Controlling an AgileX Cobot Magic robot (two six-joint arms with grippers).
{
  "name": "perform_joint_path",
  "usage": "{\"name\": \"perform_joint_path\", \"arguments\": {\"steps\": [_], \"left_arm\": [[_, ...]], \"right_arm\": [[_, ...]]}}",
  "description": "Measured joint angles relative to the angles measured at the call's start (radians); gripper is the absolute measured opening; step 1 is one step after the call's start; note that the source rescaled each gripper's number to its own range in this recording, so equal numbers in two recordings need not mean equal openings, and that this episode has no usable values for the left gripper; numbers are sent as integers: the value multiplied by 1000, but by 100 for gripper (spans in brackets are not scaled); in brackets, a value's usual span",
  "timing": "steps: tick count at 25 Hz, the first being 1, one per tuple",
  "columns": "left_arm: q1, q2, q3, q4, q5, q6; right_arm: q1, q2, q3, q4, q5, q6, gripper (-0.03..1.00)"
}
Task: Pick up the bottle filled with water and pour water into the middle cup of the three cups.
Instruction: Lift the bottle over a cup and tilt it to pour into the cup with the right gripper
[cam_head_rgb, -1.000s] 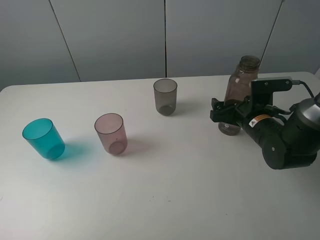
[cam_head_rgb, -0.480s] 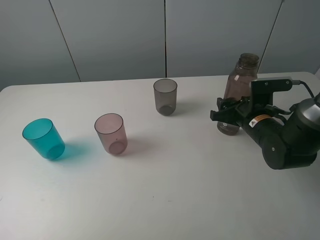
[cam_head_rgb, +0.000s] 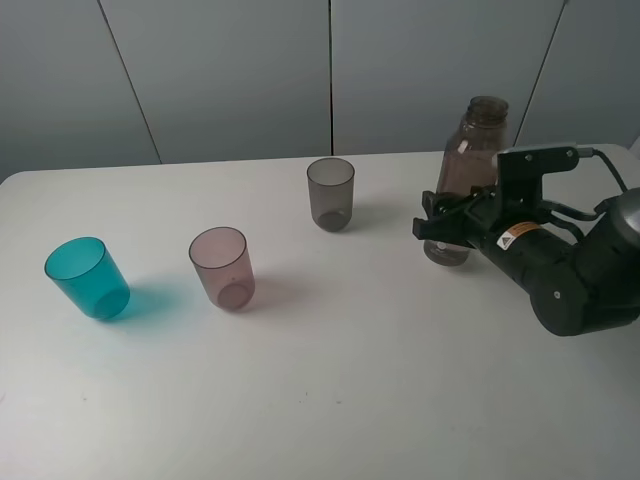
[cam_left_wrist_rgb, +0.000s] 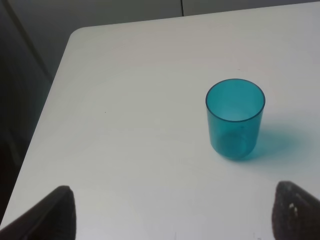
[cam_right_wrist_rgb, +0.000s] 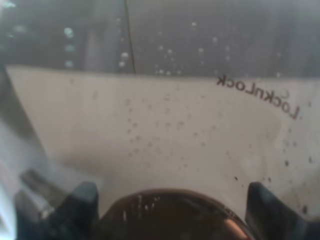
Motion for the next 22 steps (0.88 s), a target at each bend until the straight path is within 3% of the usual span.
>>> {"name": "perform_joint_path", "arguments": {"steps": [5,11,16,22], "left_arm": [[0,0,0,0,0,0],[0,0,0,0,0,0],[0,0,0,0,0,0],[0,0,0,0,0,0]], "right_arm": [[81,-189,5,83,61,-81,5],[165,-342,-74,127,285,-276,5],[173,-356,-246,15,566,-311,5],[173,-281,-449,-181,603,-315,5]]}}
